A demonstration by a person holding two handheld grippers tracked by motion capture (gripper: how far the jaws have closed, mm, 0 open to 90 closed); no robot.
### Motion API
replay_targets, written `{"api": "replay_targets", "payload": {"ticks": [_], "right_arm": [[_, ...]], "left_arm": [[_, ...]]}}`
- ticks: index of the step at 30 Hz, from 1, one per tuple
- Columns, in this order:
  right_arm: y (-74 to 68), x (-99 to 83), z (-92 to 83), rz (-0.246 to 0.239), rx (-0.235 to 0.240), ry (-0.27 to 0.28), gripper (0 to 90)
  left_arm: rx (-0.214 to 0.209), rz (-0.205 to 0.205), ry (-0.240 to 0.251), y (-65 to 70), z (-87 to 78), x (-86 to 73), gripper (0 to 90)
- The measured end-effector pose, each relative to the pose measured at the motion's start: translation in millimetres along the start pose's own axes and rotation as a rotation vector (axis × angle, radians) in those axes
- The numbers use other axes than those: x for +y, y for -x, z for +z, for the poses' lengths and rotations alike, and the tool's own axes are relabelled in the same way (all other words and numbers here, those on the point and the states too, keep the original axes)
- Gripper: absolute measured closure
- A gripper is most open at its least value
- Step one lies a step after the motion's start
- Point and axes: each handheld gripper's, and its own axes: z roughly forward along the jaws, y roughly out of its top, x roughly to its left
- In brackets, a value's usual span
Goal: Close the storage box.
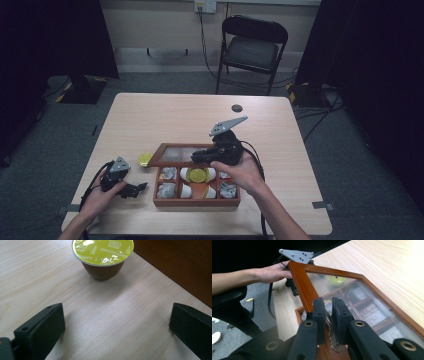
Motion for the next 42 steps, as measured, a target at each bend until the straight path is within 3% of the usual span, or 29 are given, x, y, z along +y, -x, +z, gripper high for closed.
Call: {"api": "replay_targets", "payload": {"ticks": [13,28,36,42], "right_arm": [[-4.8,-11.1,5.5,-0.016,0.014,-0.027,81.8],[-14.8,-26.7,17.3,-0.035,0.000,-0.098,81.6],[-21.1,-44.3,31.4,-0.042,-0.013,-0.151,81.5],[-22.2,-54.4,36.3,-0.055,-0.017,-0.145,81.5]], "left_arm": [[0.006,0.011,0.000,-1.4,1.3,1.5,0.0],[0.005,0.011,-0.002,-1.4,1.1,1.6,0.0],[0.005,0.012,-0.001,-1.5,1.2,1.7,0.0],[0.001,0.014,-0.001,-1.9,1.4,1.8,0.0]]}}
